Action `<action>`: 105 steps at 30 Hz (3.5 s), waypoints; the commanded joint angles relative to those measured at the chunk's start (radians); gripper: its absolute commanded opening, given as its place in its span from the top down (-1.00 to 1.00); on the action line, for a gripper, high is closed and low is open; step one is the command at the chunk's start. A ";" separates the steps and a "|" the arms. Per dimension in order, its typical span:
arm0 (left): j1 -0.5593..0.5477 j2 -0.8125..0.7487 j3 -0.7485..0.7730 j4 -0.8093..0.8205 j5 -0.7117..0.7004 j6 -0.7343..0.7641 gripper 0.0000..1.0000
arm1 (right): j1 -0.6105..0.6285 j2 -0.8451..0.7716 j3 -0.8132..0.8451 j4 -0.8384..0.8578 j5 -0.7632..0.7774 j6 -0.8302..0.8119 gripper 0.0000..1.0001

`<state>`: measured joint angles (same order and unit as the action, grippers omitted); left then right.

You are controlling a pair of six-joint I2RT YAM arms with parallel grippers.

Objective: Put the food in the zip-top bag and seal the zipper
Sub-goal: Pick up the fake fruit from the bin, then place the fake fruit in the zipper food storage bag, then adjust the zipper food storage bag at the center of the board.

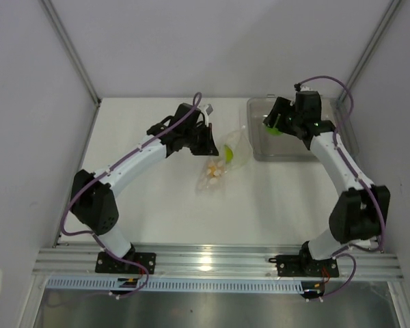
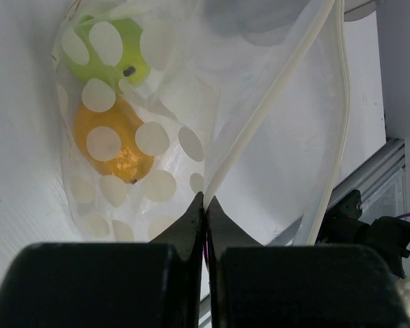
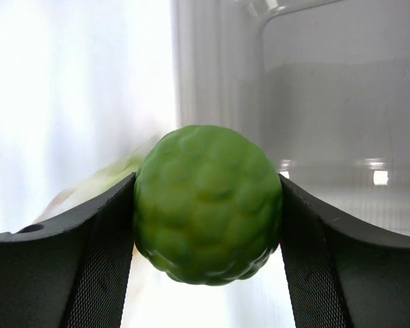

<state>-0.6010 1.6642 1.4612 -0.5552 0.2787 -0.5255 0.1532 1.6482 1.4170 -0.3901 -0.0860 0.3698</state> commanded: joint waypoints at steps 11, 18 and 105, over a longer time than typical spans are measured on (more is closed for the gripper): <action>-0.048 -0.106 0.021 -0.012 0.034 -0.010 0.99 | 0.307 -0.450 -0.041 -0.257 0.153 0.113 0.79; -0.065 -0.136 -0.025 -0.012 0.016 -0.019 0.99 | 0.439 -0.453 -0.090 -0.225 0.218 0.172 0.78; -0.071 -0.262 -0.124 0.112 0.623 0.085 0.99 | -0.038 -0.633 -0.434 -0.141 -0.310 -0.101 0.07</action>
<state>-0.6720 1.3926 1.3453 -0.5198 0.7807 -0.4603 0.1310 1.0489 0.9920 -0.5911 -0.3012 0.3225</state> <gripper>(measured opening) 0.005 0.460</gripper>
